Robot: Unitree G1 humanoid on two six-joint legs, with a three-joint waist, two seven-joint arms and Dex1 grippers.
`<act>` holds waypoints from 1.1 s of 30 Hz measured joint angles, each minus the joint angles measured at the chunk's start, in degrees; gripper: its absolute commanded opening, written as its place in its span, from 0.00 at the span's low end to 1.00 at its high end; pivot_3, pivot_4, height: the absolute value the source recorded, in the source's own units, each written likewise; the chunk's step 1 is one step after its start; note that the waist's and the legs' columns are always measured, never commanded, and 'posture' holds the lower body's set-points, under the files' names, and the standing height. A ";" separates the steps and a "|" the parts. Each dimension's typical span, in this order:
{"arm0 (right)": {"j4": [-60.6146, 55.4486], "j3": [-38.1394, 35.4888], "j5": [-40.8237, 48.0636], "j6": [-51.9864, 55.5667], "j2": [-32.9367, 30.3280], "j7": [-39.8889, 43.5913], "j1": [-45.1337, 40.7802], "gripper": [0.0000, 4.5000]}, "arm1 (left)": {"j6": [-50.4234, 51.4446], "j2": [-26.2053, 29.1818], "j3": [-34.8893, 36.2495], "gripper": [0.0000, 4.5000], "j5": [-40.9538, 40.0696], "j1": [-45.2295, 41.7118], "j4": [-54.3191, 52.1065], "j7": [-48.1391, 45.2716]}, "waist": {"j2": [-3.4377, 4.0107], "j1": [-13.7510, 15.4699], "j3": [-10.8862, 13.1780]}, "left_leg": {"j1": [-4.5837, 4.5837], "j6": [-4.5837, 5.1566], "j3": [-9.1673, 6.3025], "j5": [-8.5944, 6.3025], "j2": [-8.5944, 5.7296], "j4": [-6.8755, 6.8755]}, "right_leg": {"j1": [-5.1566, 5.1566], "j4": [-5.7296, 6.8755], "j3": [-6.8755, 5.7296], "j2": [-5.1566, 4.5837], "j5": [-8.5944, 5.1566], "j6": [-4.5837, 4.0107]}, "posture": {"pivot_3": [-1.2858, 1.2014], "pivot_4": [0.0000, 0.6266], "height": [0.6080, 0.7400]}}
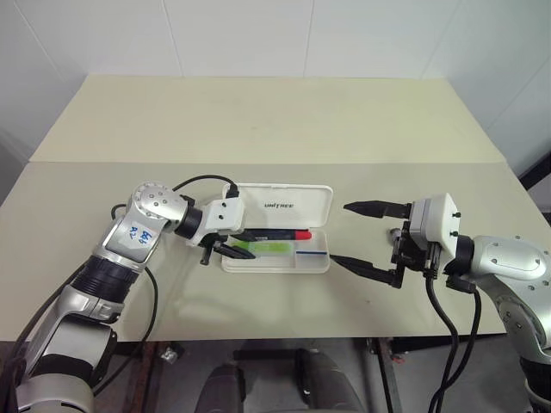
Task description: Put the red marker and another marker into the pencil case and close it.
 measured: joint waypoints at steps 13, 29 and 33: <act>0.06 0.55 -0.18 -1.07 0.20 -0.78 -0.29 1.00 | 1.03 1.73 -0.03 0.24 0.91 0.06 -0.55 -1.94 | 0.00 0.08 -0.01 | 0.02 0.00 0.02 0.00 0.00 0.02 | 0.01 0.01 0.02 0.01 0.00 -0.01 | 0.52 0.24 1.00; 0.91 2.16 -0.74 -1.31 0.50 -1.14 -2.04 1.00 | 4.00 -1.80 -0.26 0.99 -1.18 0.76 -2.93 -2.74 | 0.00 0.07 -0.01 | 0.00 0.00 0.00 0.00 0.01 0.02 | 0.01 0.00 0.02 0.01 0.00 0.00 | 0.52 0.24 1.00; 0.97 2.23 -0.74 -0.90 0.51 -1.85 -2.80 1.00 | 2.91 -2.19 1.04 0.99 -2.20 0.24 -2.72 -2.58 | 0.00 0.11 -0.01 | -0.01 0.00 0.00 0.00 0.01 0.02 | 0.01 -0.01 0.01 0.01 0.00 0.00 | 0.52 0.24 1.00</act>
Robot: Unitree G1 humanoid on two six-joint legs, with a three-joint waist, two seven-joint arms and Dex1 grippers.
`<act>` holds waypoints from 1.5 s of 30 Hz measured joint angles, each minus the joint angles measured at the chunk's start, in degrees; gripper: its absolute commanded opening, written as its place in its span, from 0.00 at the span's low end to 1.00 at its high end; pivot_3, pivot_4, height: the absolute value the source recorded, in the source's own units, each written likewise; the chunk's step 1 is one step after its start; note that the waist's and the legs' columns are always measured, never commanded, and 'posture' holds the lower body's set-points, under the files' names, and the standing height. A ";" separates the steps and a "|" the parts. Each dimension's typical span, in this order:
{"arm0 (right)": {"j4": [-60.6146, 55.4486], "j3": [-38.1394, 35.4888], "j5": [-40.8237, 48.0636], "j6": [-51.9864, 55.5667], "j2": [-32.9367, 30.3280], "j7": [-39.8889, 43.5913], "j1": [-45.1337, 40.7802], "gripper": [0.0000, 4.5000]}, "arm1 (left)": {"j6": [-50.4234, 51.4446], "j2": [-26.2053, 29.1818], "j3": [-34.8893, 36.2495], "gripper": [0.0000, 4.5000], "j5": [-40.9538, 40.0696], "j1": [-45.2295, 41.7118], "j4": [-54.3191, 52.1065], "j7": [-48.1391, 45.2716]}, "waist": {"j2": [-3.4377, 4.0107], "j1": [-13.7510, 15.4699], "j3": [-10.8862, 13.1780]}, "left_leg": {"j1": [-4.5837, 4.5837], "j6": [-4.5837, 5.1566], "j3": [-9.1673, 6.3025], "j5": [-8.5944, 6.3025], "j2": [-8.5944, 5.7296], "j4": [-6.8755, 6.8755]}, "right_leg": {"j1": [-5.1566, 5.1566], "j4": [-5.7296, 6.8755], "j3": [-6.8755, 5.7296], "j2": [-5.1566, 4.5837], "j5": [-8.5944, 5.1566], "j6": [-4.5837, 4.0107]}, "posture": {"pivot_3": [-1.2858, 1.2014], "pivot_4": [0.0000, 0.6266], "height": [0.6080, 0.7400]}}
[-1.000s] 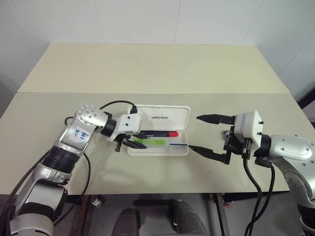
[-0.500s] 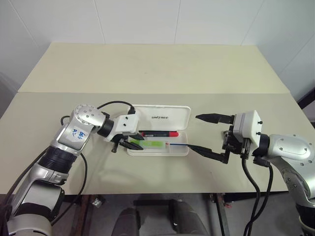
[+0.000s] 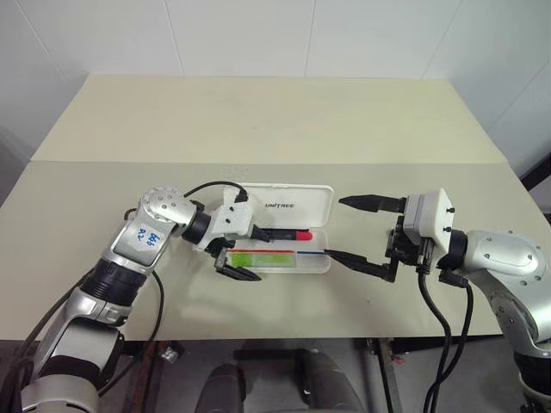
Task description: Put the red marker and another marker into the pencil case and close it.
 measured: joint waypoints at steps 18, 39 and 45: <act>7.04 0.58 -5.15 45.41 -5.62 -22.44 -5.04 1.00 | 4.61 4.18 15.51 0.99 -16.02 -0.55 -3.18 -0.84 | -0.01 -0.07 -0.02 | -0.08 0.01 -0.02 0.00 0.06 -0.04 | -0.05 -0.16 0.03 0.00 0.07 -0.02 | 0.52 0.24 1.00; 25.08 2.98 -10.92 39.28 0.57 -24.85 -10.56 0.19 | 6.91 6.64 19.12 1.00 -20.55 0.11 -9.44 3.01 | -0.10 -0.17 -0.08 | 0.02 0.22 0.31 0.12 0.02 -0.01 | 0.10 -0.45 0.21 0.01 0.51 0.10 | 0.52 0.24 1.00; 26.07 5.08 -12.02 37.54 -0.95 -22.41 -11.55 0.08 | 6.20 6.63 19.11 1.00 -20.57 0.11 -9.41 3.08 | -0.10 -0.26 -0.07 | -0.02 0.22 0.33 0.12 0.04 -0.02 | 0.09 -0.54 0.21 0.02 0.51 0.10 | 0.52 0.24 1.00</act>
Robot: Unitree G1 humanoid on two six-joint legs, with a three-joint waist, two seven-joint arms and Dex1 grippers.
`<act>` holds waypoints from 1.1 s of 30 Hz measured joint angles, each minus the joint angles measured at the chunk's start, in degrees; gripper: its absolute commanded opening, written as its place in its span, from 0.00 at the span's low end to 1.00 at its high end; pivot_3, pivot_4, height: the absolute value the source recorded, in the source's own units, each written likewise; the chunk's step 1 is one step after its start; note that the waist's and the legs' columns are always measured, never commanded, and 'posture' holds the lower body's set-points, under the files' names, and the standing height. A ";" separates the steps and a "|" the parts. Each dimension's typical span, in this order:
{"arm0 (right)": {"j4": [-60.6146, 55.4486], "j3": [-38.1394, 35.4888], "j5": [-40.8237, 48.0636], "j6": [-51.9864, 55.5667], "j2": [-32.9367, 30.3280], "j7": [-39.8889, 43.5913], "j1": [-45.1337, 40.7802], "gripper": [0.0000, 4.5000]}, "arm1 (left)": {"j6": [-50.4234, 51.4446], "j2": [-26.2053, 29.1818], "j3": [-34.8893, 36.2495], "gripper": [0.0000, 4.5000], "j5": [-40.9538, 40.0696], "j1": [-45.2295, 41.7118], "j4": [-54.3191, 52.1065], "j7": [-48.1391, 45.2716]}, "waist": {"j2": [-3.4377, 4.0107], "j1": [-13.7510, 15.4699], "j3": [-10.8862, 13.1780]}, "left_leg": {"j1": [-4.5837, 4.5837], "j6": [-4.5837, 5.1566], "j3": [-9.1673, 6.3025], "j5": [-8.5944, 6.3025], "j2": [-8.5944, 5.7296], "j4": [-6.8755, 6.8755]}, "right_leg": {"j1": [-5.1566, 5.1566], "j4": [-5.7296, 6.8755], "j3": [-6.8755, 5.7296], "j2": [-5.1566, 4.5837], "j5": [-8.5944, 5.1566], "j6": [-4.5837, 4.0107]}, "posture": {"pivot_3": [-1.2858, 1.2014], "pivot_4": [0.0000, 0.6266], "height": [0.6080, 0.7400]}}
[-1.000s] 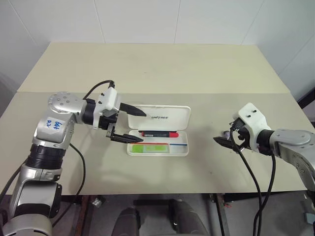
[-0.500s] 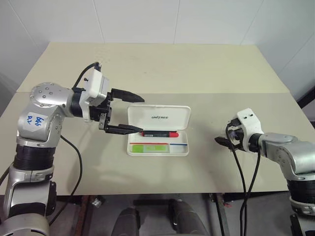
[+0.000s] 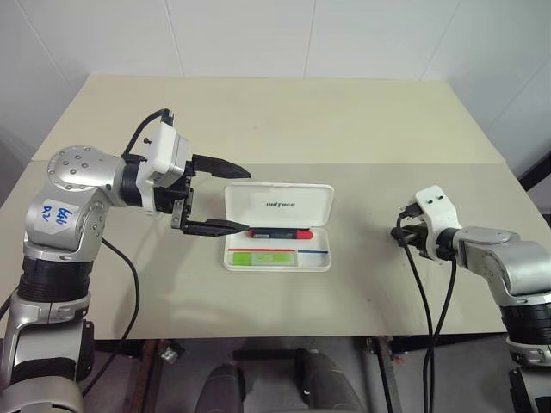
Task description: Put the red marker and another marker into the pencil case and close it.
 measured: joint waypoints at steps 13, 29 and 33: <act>-9.22 5.96 3.92 -7.28 -4.07 19.35 -8.39 0.08 | -2.64 1.63 0.02 1.00 0.06 2.25 0.85 -1.93 | 0.12 -1.30 0.07 | -0.04 0.02 0.05 -0.02 0.07 -0.11 | -0.12 0.00 0.03 0.05 -0.01 0.00 | 0.52 0.24 1.00; -11.55 26.13 -2.09 -17.40 1.07 29.85 -12.54 0.08 | -4.32 2.28 -1.00 1.00 1.13 6.42 0.63 -2.81 | 0.11 -1.19 0.07 | -0.12 0.03 0.07 -0.03 0.05 -0.08 | -0.18 0.00 -0.04 -0.05 -0.03 -0.05 | 0.52 0.24 1.00; -7.39 26.73 -4.90 -20.88 1.50 31.56 -13.60 0.08 | -4.18 2.32 -1.00 1.00 1.10 6.81 0.15 -2.56 | 0.11 -1.31 0.07 | -0.09 0.03 0.08 -0.03 0.06 -0.07 | -0.18 0.02 -0.04 -0.04 -0.03 -0.05 | 0.52 0.24 1.00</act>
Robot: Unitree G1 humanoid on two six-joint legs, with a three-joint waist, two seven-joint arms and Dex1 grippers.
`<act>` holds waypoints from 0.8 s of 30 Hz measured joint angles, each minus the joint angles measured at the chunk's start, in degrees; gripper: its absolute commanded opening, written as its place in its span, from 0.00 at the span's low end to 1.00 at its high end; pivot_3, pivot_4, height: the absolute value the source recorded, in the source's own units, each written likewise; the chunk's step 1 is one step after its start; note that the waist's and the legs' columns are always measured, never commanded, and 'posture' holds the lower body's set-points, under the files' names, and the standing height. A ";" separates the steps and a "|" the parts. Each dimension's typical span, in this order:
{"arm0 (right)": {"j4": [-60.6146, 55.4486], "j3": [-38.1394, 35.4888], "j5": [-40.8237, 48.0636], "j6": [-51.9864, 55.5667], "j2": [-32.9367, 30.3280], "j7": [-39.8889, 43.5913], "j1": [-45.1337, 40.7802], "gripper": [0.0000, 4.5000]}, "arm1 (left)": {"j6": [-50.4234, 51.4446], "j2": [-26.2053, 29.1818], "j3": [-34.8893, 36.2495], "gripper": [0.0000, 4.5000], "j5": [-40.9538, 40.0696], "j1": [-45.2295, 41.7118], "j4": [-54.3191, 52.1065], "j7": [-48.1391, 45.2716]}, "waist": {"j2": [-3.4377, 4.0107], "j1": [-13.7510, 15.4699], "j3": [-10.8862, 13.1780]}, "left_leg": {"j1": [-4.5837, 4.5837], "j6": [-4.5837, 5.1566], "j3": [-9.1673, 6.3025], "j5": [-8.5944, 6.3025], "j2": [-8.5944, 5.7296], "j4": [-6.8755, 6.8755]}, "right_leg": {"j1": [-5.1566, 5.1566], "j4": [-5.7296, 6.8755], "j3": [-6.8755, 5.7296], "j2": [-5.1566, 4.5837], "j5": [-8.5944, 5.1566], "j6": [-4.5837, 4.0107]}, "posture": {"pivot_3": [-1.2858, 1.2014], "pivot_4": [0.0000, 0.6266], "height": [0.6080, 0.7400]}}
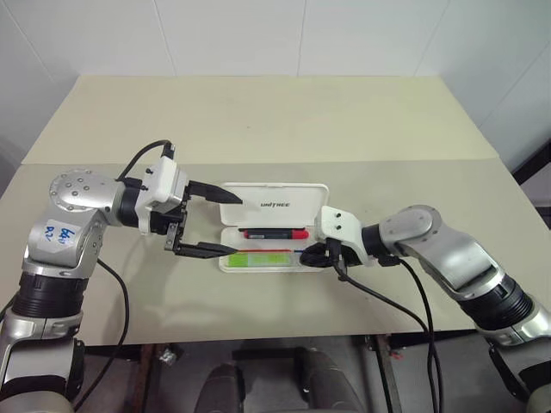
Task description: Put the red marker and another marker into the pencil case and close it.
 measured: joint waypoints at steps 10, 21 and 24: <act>5.66 0.21 -3.91 -3.53 3.57 2.75 -1.91 0.08 | 0.22 0.02 0.01 1.00 -0.04 0.10 -1.24 0.91 | 0.00 0.01 0.00 | 0.00 0.00 -0.01 0.00 0.02 -0.01 | -0.01 0.03 0.00 0.02 -0.01 -0.02 | 0.52 0.24 1.00; 4.09 0.33 -4.63 -2.72 4.17 4.43 -1.55 0.92 | 0.63 0.08 0.03 1.00 -0.07 0.37 -1.66 1.34 | 0.00 -0.01 0.00 | 0.03 0.00 -0.01 0.00 0.01 0.00 | -0.01 0.08 0.00 0.02 -0.02 -0.03 | 0.52 0.24 1.00; 5.46 -0.67 -4.25 -3.62 6.10 4.11 -1.86 0.99 | 0.61 0.08 0.03 1.00 -0.06 0.36 -1.65 1.43 | 0.00 -0.07 0.00 | 0.03 0.00 0.01 0.00 0.01 0.00 | -0.01 0.09 0.00 0.02 -0.02 -0.03 | 0.52 0.24 1.00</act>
